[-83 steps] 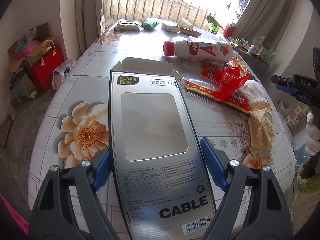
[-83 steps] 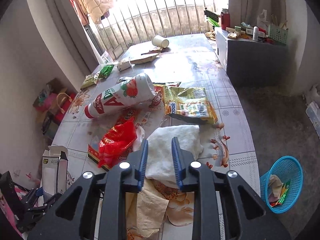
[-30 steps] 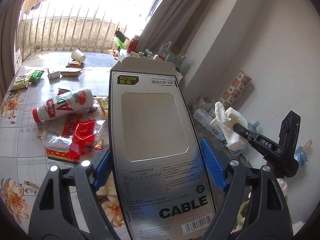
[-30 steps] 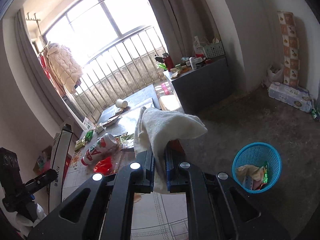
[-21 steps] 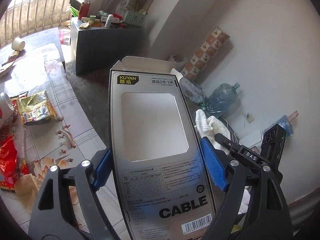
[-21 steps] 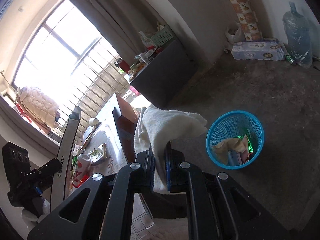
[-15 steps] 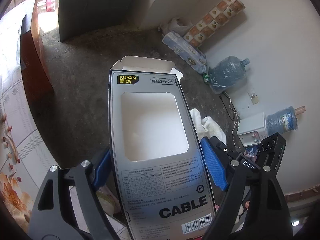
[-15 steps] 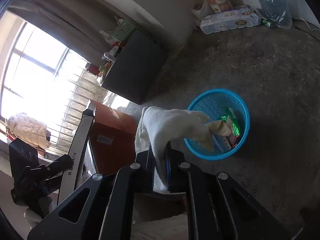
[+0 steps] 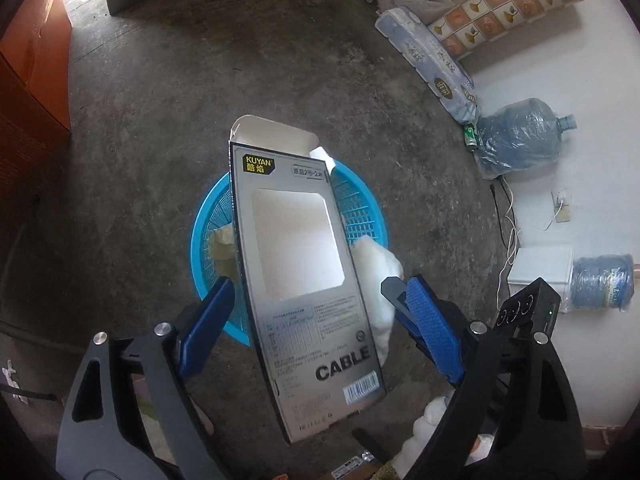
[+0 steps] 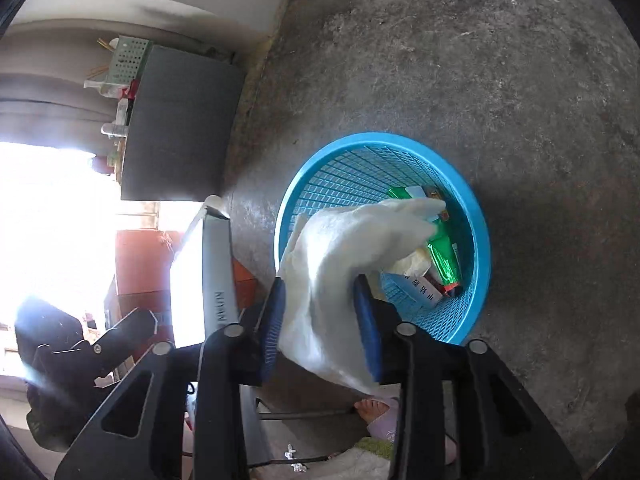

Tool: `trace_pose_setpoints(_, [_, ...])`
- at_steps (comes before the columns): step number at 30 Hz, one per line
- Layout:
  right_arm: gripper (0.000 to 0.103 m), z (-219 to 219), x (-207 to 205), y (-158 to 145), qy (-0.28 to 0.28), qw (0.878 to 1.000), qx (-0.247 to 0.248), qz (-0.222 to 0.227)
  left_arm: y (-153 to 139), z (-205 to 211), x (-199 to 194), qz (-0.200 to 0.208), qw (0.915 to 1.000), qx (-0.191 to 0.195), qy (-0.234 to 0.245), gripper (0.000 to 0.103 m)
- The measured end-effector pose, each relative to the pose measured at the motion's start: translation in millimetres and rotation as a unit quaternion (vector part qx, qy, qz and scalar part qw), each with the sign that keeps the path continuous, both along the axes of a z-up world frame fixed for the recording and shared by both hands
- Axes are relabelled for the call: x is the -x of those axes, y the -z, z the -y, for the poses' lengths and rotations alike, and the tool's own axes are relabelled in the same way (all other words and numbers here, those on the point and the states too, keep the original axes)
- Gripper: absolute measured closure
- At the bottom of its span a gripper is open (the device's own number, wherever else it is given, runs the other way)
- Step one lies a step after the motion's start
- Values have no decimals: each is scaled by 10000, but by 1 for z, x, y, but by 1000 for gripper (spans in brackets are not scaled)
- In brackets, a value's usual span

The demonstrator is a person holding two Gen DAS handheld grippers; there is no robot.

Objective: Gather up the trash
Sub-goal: 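Open both tools to drop the box and white cloth into the wastebasket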

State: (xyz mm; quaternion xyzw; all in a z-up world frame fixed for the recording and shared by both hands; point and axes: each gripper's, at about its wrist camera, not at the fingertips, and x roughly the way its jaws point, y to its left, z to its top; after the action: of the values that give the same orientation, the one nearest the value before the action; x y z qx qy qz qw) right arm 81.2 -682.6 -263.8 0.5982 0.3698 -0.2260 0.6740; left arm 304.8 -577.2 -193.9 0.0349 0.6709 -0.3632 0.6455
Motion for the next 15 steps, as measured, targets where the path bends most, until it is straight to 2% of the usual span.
trace_pose_setpoints(3, [56,2,0,15,-15,9999,-67,-79,0,4,2,0,10000,23,36,18])
trace_pose_setpoints(8, [54,0,21,15,244,9997,-83,17,-25,2,9,58,9998,186,-17,18])
trace_pose_setpoints(12, [54,-6,42,-4,273,9995,47,134,-63,-17,17,163,9985,516,63,18])
trace_pose_setpoints(15, [54,-18,57,-30,147,9992,322,205,-103,-44,27,300,9964,761,238,18])
